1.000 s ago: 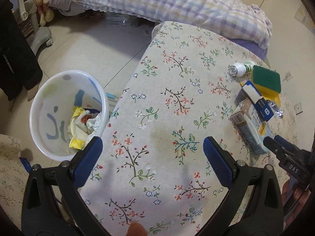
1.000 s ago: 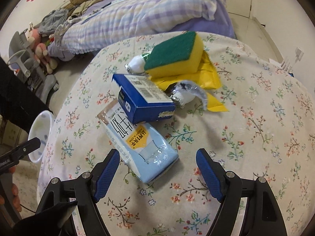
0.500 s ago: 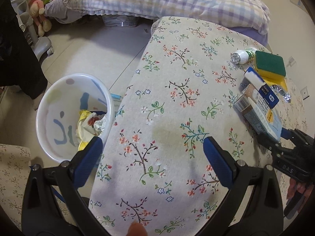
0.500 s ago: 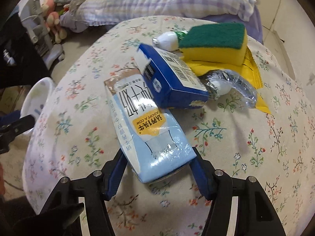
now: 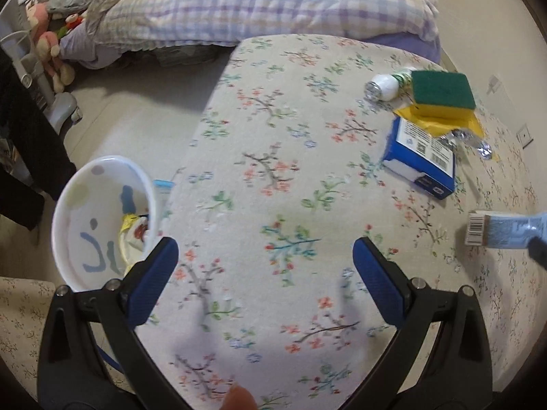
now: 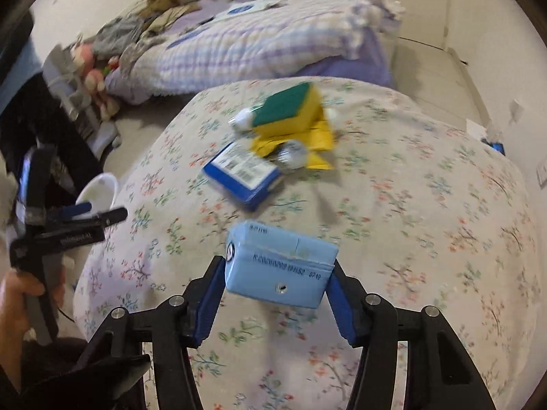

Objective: Collect trash
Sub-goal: 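Lift the milk carton with the right gripper while the left grasps the blue box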

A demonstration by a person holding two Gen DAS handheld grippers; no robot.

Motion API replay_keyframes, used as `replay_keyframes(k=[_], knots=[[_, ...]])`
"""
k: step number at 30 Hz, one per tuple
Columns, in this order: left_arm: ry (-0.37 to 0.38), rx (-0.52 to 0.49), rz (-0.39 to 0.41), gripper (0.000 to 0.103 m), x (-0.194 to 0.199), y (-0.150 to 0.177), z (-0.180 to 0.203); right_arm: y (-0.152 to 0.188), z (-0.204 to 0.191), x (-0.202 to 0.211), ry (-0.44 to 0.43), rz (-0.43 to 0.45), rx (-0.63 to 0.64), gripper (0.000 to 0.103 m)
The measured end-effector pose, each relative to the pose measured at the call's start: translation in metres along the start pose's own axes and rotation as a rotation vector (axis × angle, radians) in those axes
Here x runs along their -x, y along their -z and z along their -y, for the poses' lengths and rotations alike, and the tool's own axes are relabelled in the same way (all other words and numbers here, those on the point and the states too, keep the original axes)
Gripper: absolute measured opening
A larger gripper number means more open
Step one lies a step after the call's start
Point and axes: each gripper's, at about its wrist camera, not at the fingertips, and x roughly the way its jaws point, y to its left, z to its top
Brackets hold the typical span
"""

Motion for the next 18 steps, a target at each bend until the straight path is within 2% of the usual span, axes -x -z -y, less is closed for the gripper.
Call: replay_keyframes(k=[5,11,18], knots=[[0.045,0.014,-0.02,0.102,-0.007,-0.007,0.033,0.004,0.04,0.021,0.055,0.042,-0.094,0.056],[0.068,0.135,-0.046,0.102,-0.022,-0.029,0.07,0.005,0.088,0.039,0.102,0.088,-0.209,0.056],[0.078,0.26,-0.061,0.101,-0.046,-0.064,0.115,0.013,0.121,0.037,0.143,0.076,-0.233,0.056]])
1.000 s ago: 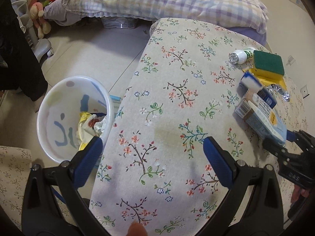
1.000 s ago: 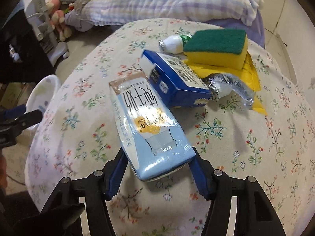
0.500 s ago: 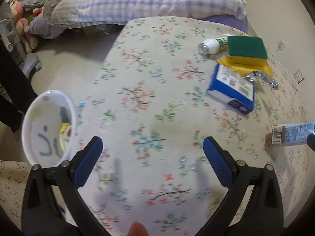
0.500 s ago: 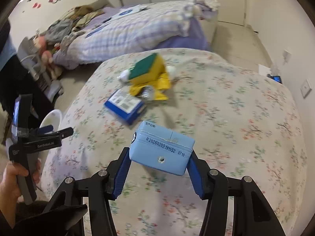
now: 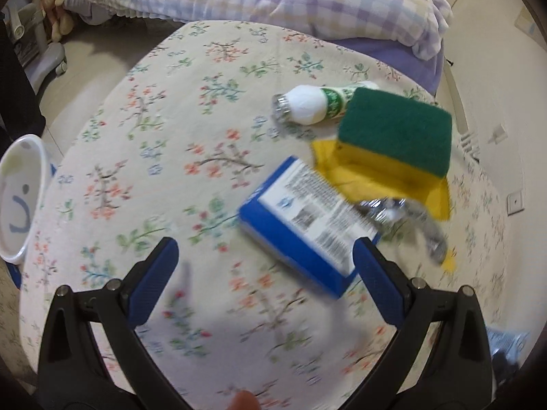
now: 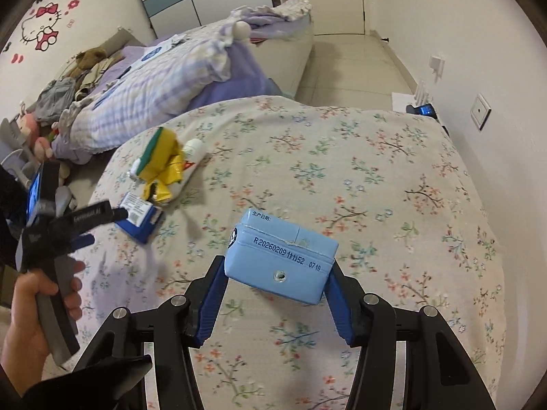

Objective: Collect trash
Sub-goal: 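Lift the milk carton with the right gripper while the left grasps the blue box, then carry the blue box with the left gripper over the wastebasket and release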

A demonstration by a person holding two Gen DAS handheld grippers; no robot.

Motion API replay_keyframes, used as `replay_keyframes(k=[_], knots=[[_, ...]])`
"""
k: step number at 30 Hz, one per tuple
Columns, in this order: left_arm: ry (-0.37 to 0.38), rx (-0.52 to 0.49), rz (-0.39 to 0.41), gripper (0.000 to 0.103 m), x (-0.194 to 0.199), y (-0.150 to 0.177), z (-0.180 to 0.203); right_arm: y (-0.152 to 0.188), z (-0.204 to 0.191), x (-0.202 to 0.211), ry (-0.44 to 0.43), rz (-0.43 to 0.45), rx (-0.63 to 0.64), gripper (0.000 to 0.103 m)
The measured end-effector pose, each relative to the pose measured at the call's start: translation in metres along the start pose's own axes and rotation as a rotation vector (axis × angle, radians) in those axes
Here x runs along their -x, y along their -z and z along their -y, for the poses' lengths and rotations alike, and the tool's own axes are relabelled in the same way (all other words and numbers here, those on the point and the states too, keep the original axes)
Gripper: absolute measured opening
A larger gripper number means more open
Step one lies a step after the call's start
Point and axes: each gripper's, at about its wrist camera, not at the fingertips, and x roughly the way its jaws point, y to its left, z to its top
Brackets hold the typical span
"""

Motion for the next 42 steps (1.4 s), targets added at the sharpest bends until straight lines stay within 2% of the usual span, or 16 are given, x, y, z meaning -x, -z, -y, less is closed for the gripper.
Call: replay_keyframes(k=[3,6,12,16,25,31,36,42], knots=[[0.001,0.042,-0.011,0.101,-0.011,-0.009,0.013,0.0,0.014,-0.003,0.017,0.006,0.001,0.056],[-0.019,0.074,-0.022,0.097,-0.022,-0.014,0.02,-0.001,0.026,-0.004,-0.002,0.007,-0.014,0.056],[-0.052,0.06,-0.042,0.092,-0.035,-0.003,0.023,0.001,0.034,-0.001,-0.002,0.011,-0.013,0.056],[-0.052,0.011,-0.018,0.076,-0.026,0.008,0.024,0.004,0.032,0.001,0.002,0.013,-0.001,0.056],[0.009,-0.165,-0.046,0.075,-0.004,0.038,0.006,0.008,0.02,0.013,0.01,0.035,0.028,0.056],[0.057,-0.226,-0.061,0.074,0.016,0.054,-0.017,0.011,0.003,0.023,0.006,0.043,0.047,0.056],[0.073,-0.293,-0.031,0.074,0.036,0.066,-0.034,0.013,-0.018,0.029,0.004,0.038,0.063,0.056],[0.1,-0.307,-0.029,0.074,0.045,0.066,-0.055,0.014,-0.042,0.027,-0.004,0.031,0.068,0.056]])
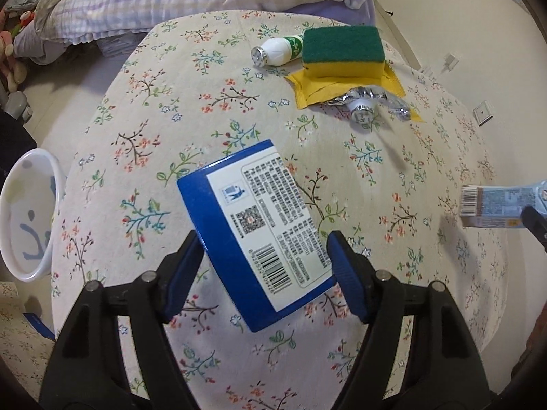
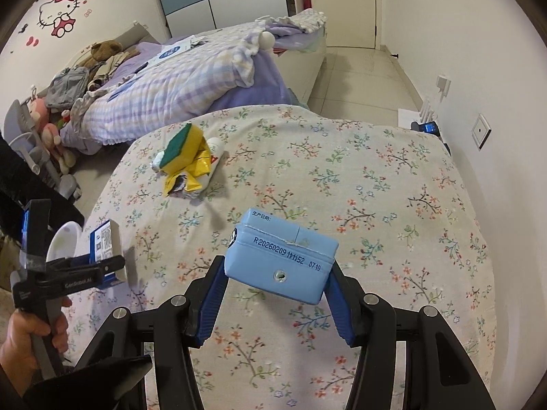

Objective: Collect trash
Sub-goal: 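Carry the blue box with the left gripper over the wastebasket and release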

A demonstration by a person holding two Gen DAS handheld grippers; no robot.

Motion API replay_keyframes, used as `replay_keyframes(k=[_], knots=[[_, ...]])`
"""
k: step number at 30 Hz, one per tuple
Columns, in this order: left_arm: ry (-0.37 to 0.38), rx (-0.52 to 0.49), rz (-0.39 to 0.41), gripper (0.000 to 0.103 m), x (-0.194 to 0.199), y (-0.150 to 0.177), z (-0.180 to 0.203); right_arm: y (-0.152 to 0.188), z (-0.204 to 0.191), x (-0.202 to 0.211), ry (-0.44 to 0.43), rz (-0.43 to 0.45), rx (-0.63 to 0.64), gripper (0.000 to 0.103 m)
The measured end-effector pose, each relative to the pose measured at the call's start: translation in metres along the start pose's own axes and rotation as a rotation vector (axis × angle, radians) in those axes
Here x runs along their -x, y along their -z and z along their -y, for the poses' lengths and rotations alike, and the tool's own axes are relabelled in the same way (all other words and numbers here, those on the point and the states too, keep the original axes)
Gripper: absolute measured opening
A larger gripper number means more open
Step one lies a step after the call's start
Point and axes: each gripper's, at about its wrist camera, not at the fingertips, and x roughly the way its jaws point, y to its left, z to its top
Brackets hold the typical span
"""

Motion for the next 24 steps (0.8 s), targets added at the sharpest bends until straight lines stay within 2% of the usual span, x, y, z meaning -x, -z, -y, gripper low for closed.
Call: replay_keyframes(k=[6,12,24], knots=[[-0.025,-0.046,0.037,0.074,0.018,0.005,-0.009,-0.005,-0.029,-0.004,-0.017,0.002,0.022,0.056],[-0.054,-0.052,0.074,0.074,0.034,0.007,-0.034,-0.011,-0.067,-0.011,-0.046,0.007,0.067,0.056],[-0.116,0.073,0.09,0.074,0.053,0.013,-0.118,-0.02,-0.158,-0.032,-0.145,0.002,0.156,0.056]])
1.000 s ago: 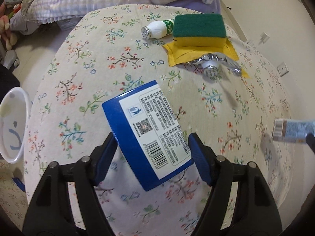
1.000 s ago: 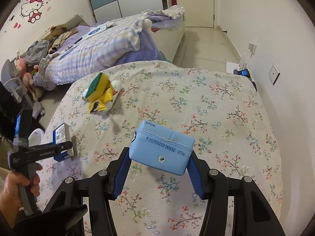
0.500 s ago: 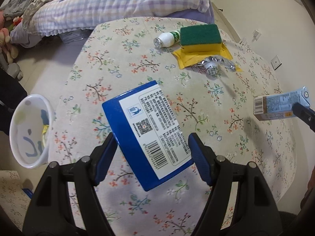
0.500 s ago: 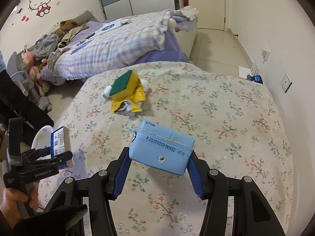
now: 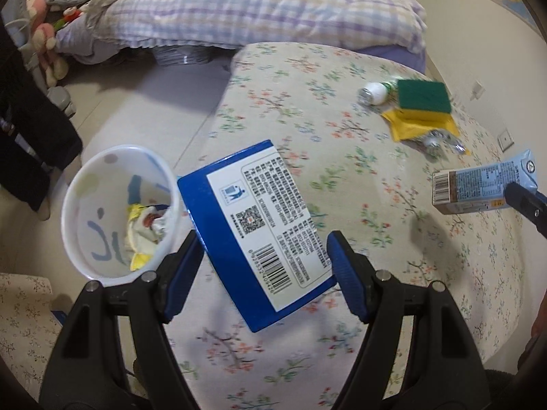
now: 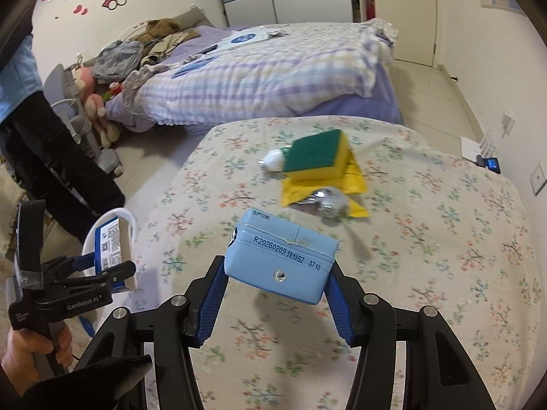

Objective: Collect trash
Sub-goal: 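Carry the blue box with the left gripper over the wastebasket and release, then carry the milk carton with the right gripper over the wastebasket and release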

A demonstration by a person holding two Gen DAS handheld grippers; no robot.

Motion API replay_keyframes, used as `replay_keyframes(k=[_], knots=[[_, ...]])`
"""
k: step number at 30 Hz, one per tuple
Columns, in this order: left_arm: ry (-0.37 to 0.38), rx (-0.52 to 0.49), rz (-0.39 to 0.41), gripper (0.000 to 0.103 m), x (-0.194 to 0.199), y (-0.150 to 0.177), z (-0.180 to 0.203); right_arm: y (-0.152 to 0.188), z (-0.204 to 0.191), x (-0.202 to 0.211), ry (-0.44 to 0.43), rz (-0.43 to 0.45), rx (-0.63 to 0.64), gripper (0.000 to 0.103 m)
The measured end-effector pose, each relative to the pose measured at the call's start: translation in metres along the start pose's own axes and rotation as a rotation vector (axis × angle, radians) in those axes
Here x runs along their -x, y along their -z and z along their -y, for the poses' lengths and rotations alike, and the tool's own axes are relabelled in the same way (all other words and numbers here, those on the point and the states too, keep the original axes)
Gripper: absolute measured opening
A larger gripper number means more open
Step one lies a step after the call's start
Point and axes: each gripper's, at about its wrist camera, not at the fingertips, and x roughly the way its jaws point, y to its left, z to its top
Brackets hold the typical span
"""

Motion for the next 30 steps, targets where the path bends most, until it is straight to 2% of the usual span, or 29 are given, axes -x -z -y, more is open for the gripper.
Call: replay_keyframes(k=[14,19,21,23,25,30], knots=[[-0.066,0.16,0.023,0.075,0.004,0.002,-0.101,-0.012,-0.086,-0.035,-0.112,-0.002,0.068,0.056],[-0.06,0.209,0.079,0.076,0.005,0.0,-0.131,-0.018,-0.115,-0.049,-0.159,0.005,0.081,0.056],[-0.07,0.218,0.115,0.077,0.008,-0.003,-0.138,-0.02,-0.125,-0.054,-0.176,0.011,0.089,0.056],[-0.098,0.256,0.12,0.088,0.009,-0.003,-0.147,-0.022,-0.136,-0.06,-0.197,0.017,0.097,0.056],[-0.112,0.287,0.118,0.089,0.01,0.0,-0.154,-0.023,-0.146,-0.065,-0.212,0.018,0.102,0.056],[-0.162,0.235,0.119,0.089,0.015,0.008,-0.157,-0.022,-0.167,-0.078,-0.252,0.012,0.106,0.056]])
